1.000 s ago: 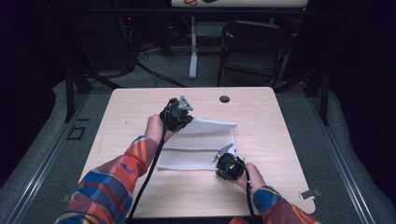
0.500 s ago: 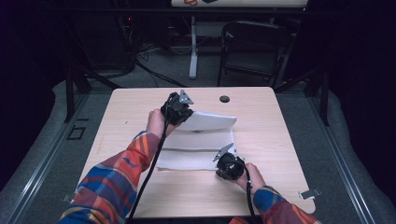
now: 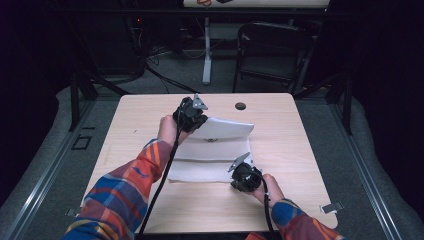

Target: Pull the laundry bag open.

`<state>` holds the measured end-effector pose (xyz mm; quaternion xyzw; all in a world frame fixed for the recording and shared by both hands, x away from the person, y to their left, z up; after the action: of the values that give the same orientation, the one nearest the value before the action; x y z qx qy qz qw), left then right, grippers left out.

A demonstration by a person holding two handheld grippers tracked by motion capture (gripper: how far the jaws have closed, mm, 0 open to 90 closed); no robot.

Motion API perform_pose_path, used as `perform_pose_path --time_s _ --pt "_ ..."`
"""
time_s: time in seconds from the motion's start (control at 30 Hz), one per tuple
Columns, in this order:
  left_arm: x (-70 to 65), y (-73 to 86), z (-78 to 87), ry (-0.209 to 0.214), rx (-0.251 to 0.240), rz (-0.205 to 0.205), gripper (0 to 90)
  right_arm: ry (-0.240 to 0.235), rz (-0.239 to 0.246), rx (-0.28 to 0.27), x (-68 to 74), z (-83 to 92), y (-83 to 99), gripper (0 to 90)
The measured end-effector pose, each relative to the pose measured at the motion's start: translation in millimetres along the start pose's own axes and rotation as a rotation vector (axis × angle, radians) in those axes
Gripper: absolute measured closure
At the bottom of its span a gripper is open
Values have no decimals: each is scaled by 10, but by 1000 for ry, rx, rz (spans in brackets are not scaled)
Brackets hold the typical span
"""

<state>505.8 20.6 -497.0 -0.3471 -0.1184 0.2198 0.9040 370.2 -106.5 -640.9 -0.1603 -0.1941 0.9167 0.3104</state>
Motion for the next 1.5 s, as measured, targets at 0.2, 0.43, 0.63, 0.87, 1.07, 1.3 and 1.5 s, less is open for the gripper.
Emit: perform_pose_path --time_s 0.2,0.43,0.63,0.87,1.07,1.3,1.5 --pt "-13 -4 3 -2 4 -3 892 65 -66 -94 -188 29 -187 900" --pt "-11 -4 7 -4 5 4 891 102 -71 -53 -247 -183 -233 900" --pt "-11 -27 41 -10 6 10 891 77 -48 4 -227 -173 -155 900" --pt "52 -104 80 -27 -4 19 891 34 -46 21 -117 -114 -75 900" --pt "130 -152 31 -40 3 31 890 -7 -17 53 -66 -53 8 900" --pt "271 -148 -63 -68 12 64 889 -73 -7 61 61 -7 59 900" --pt "377 -128 -157 -90 26 87 883 -100 13 79 102 18 77 900"
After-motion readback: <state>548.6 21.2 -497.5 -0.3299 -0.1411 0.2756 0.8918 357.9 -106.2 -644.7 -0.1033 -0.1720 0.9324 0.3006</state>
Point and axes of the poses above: each handheld gripper's, and its own axes: z roughly backward along the jaws, y roughly out of its underside, x roughly to its left, the point moved 10 cm from there along -z, roughly forward along the jaws, and after that the axes turned 12 degrees about y, right-handed, at the moved point
